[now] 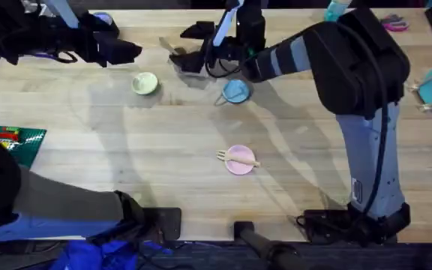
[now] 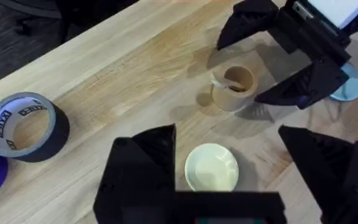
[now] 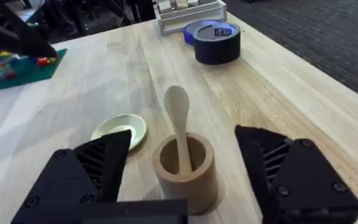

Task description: Pick up a utensil and set it on the pink plate, then put the other utensil in the container.

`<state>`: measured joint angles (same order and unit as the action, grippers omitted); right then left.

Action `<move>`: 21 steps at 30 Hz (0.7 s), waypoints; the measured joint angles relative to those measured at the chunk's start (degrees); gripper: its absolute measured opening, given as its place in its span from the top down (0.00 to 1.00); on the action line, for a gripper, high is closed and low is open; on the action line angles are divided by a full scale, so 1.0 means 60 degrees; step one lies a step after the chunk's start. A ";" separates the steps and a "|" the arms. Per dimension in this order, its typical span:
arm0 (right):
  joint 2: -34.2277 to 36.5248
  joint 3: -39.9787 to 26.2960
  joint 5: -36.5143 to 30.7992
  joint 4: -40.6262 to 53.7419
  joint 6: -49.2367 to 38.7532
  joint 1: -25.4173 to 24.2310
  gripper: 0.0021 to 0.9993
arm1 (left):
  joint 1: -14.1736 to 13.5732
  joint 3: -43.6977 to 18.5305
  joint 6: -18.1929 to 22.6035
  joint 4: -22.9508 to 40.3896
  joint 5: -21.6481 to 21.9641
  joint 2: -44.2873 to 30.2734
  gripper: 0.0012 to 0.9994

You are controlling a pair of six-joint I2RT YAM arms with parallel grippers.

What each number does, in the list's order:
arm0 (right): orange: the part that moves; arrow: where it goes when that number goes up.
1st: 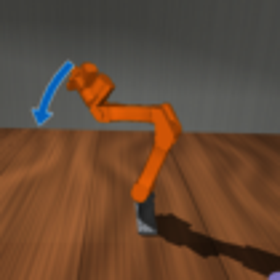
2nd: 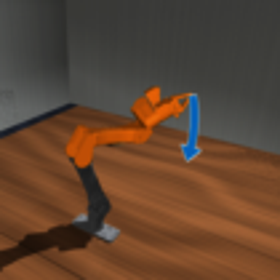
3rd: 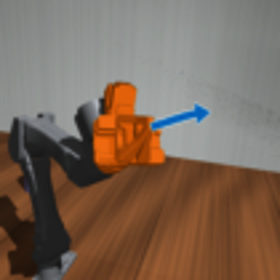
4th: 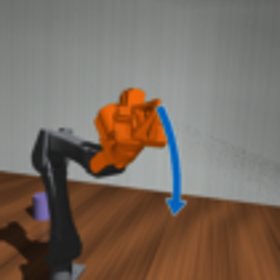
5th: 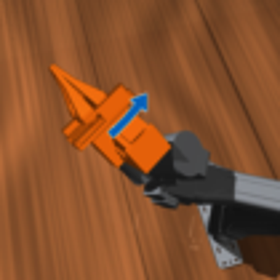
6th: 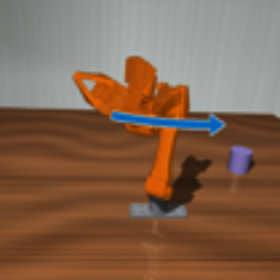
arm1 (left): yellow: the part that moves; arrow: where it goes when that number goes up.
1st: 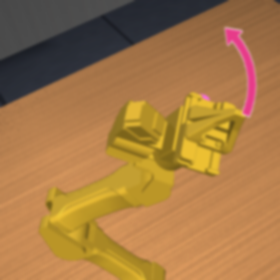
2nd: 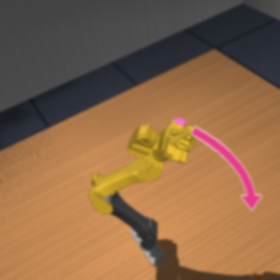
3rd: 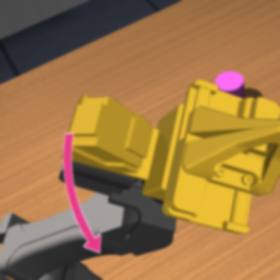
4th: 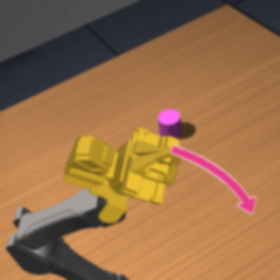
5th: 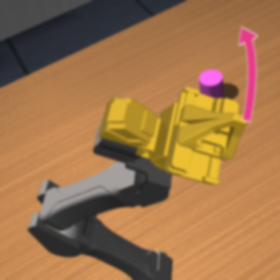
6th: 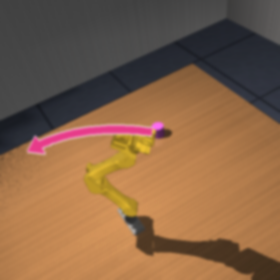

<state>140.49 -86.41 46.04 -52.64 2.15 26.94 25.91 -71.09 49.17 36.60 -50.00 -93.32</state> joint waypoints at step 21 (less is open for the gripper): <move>0.0000 0.0000 -0.0571 -0.0408 0.0218 -0.0308 0.00 | 0.0000 0.0000 0.0000 0.0000 0.0000 0.0000 0.01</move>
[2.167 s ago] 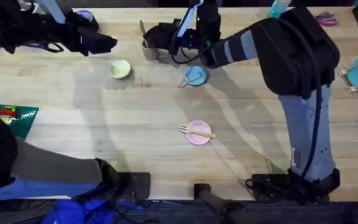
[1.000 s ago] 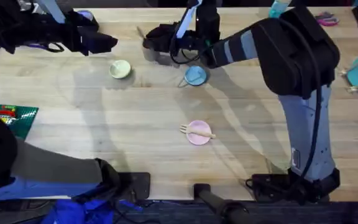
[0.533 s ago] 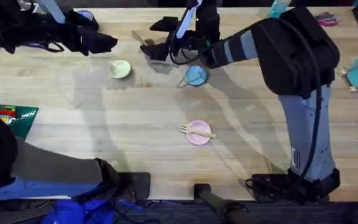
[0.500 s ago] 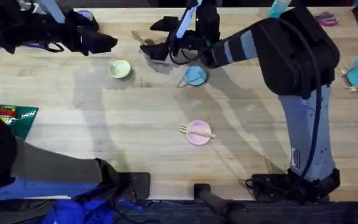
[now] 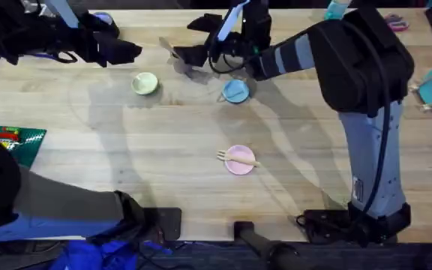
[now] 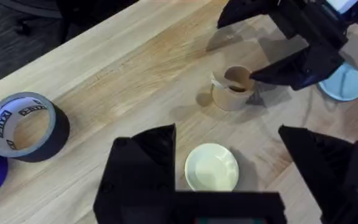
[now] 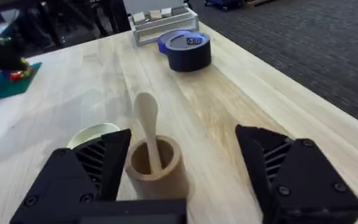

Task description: Pick up a utensil and set it on the pink plate, then put the other utensil in the container.

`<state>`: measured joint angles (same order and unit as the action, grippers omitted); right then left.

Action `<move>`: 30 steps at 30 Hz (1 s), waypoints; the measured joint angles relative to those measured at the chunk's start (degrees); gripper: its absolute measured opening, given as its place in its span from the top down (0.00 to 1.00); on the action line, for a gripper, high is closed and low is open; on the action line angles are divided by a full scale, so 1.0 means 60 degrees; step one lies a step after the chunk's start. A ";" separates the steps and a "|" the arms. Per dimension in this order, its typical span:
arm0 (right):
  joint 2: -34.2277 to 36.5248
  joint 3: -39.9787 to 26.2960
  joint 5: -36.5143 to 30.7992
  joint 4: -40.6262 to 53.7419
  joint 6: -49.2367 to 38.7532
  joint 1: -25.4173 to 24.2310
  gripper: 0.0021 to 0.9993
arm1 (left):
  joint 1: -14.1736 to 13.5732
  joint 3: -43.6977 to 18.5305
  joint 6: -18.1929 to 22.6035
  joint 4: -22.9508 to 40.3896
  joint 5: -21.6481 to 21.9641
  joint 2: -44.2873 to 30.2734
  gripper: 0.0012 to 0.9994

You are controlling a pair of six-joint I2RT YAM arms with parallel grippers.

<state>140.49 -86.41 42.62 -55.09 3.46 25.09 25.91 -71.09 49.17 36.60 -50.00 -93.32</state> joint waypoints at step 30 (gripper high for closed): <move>-0.3507 0.0004 -0.3383 0.6788 -0.0382 -0.0472 0.00 | 0.0000 0.0000 -0.0147 0.0044 0.0004 0.0000 0.01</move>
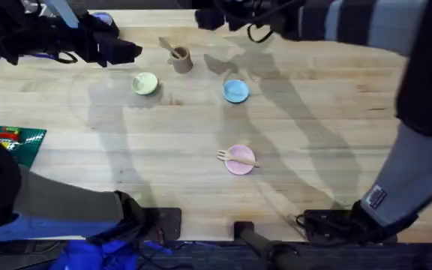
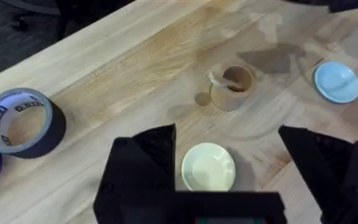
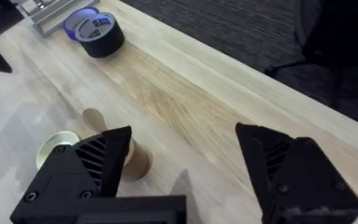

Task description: Pick up a utensil and set it on the pink plate, then put the other utensil in the container.

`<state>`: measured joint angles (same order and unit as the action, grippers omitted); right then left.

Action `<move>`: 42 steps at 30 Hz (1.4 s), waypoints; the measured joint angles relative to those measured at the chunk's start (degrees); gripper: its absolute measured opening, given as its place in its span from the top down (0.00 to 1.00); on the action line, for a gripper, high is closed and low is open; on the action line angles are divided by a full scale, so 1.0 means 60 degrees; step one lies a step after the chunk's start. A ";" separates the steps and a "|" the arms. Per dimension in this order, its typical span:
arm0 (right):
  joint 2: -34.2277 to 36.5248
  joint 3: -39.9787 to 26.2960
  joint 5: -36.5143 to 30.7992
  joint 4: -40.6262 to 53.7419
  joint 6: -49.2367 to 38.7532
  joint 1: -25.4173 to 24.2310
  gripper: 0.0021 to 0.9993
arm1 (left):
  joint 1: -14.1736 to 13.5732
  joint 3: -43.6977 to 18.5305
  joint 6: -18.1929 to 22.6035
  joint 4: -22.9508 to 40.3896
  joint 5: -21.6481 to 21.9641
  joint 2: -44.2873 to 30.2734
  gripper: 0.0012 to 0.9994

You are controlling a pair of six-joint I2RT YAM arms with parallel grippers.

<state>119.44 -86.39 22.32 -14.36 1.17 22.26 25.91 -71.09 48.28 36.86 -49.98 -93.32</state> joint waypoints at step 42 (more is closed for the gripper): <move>-0.6904 0.1408 -0.2449 0.9898 -0.0334 -0.2051 0.00 | -0.2772 -0.0047 -0.7218 0.3774 0.6881 0.5552 0.00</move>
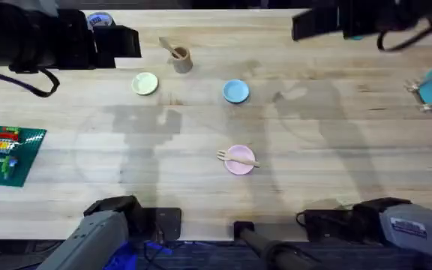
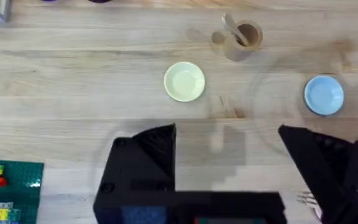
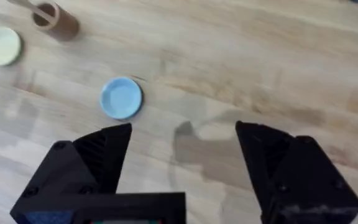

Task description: Pick up a utensil and set it on the pink plate, then put the other utensil in the container.

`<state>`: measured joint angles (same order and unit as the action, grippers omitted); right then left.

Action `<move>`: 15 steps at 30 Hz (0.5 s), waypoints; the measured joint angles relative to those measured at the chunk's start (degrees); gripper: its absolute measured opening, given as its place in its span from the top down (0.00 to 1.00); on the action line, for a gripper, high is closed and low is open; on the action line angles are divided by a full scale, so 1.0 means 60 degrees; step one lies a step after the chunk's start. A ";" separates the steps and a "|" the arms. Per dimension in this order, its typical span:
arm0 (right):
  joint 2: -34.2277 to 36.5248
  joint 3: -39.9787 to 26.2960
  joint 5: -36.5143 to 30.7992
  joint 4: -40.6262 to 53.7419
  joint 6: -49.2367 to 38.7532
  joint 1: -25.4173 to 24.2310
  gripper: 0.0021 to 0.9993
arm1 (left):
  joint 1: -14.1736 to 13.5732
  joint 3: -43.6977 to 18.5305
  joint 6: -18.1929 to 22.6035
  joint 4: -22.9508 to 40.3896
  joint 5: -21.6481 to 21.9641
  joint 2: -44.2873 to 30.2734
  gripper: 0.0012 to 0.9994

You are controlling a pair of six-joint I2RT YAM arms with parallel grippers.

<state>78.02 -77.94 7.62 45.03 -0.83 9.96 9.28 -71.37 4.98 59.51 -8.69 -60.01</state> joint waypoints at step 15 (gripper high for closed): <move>-0.2947 0.2768 -0.0904 -0.0512 0.0864 0.0000 0.00 | 0.0000 0.0000 -0.0158 0.0164 0.0106 0.0000 0.00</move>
<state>60.34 -61.33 2.20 41.95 4.35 9.96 9.28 -71.37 4.03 60.49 -8.05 -60.01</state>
